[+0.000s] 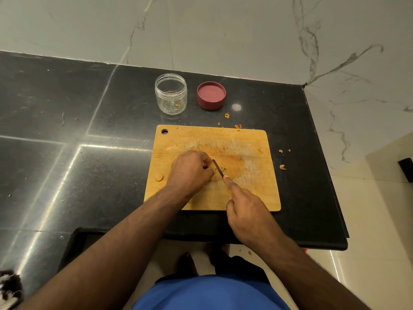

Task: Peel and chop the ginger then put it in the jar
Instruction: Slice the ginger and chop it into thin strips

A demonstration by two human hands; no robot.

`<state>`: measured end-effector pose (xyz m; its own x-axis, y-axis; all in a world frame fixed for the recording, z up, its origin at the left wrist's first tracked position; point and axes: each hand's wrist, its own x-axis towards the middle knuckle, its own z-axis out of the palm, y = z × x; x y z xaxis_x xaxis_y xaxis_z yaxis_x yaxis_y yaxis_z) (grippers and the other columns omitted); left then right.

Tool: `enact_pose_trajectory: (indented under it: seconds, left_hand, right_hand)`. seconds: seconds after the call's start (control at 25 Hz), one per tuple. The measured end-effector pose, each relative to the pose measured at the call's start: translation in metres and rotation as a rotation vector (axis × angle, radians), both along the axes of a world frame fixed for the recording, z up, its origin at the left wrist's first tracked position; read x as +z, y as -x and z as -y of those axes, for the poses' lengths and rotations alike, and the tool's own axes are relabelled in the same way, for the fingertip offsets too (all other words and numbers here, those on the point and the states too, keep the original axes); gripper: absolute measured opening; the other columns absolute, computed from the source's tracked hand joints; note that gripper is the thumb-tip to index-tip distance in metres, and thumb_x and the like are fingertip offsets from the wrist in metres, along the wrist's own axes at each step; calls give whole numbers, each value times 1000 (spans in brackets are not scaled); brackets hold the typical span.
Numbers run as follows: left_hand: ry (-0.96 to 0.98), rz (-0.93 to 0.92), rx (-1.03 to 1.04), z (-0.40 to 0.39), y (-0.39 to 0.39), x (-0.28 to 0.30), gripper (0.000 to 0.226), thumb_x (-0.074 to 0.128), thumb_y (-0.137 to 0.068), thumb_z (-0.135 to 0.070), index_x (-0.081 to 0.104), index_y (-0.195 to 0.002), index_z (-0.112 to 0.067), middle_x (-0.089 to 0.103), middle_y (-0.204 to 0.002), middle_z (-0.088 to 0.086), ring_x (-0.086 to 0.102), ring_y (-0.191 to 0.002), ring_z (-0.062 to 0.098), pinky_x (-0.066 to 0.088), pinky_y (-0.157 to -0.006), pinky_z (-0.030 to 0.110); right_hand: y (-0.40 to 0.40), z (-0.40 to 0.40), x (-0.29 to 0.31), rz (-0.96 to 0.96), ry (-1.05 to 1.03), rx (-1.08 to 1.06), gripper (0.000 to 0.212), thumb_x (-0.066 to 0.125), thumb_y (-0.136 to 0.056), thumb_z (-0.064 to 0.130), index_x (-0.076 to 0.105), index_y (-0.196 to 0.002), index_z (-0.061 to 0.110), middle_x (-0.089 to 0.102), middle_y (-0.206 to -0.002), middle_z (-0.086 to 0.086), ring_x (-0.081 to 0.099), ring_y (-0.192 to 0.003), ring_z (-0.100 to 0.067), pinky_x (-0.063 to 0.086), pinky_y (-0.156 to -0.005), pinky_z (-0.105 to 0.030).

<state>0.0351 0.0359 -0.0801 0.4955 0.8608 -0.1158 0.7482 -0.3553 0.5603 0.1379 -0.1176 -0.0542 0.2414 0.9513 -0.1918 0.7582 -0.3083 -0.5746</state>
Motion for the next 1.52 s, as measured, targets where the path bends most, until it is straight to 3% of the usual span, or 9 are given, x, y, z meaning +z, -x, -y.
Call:
enact_pose_trajectory:
  seconds: [0.32, 0.48, 0.6, 0.76, 0.88, 1.0, 1.12, 1.24, 1.52]
  left_hand:
    - [23, 0, 12, -1, -1, 1, 17, 71, -83, -32, 74, -98, -26, 69, -96, -8, 61, -89, 13, 56, -81, 40]
    - [49, 1, 35, -1, -2, 4, 15, 72, -82, -32, 74, -96, -26, 70, -96, -10, 62, -89, 11, 57, -82, 41]
    - [66, 12, 41, -1, -2, 4, 17, 73, -84, -32, 74, -100, -25, 70, -97, -9, 63, -90, 10, 58, -82, 40]
    - [63, 17, 27, -1, -1, 2, 22, 74, -85, -31, 73, -106, -23, 70, -100, -7, 63, -93, 12, 58, -83, 40]
    - [71, 19, 18, 0, 1, 1, 29, 74, -87, -31, 71, -114, -22, 70, -106, -6, 62, -98, 13, 56, -87, 40]
    - [48, 15, 8, 2, 3, 1, 34, 73, -88, -30, 69, -121, -21, 71, -110, -5, 62, -101, 13, 55, -90, 40]
    - [36, 18, 20, 4, 5, 3, 35, 71, -90, -29, 67, -123, -21, 70, -108, -6, 61, -100, 12, 55, -90, 40]
    - [30, 19, 31, 4, 4, 4, 32, 71, -89, -29, 68, -120, -22, 70, -104, -7, 61, -97, 11, 55, -88, 39]
    - [-6, -10, 12, 4, 2, 2, 29, 68, -90, -31, 72, -117, -23, 71, -105, -6, 62, -96, 13, 56, -85, 40]
  right_hand:
    - [2, -14, -1, 66, 81, 43, 59, 32, -102, 18, 15, -157, 27, 55, -116, -6, 55, -97, -22, 48, -82, -36]
    - [4, 0, 0, 26, 56, 28, 59, 35, -102, 19, 17, -157, 30, 57, -111, -2, 56, -93, -17, 50, -81, -35]
    - [5, 18, 1, 16, 48, 23, 60, 39, -102, 20, 17, -156, 33, 54, -99, 5, 54, -83, -11, 46, -70, -25]
    - [0, 28, 9, 1, 46, -15, 56, 39, -103, 24, 20, -155, 33, 56, -105, 7, 54, -87, -8, 47, -74, -23]
    - [-5, 28, 18, -90, 3, -70, 54, 39, -103, 23, 25, -154, 34, 58, -105, 8, 52, -77, -3, 36, -63, -14]
    - [-10, 25, 20, -130, -13, -120, 53, 40, -102, 20, 29, -153, 33, 60, -104, 8, 53, -67, -4, 38, -55, -15]
    - [-9, 24, 20, -158, -16, -116, 53, 41, -103, 20, 29, -152, 36, 58, -106, 11, 55, -70, 0, 40, -53, -17]
    - [-4, 16, 17, -103, 1, -69, 54, 38, -103, 25, 24, -154, 38, 56, -114, 8, 54, -74, -4, 38, -61, -16]
    - [0, 1, 8, -23, 16, 2, 55, 37, -103, 23, 22, -155, 31, 56, -118, 2, 53, -98, -11, 47, -84, -30]
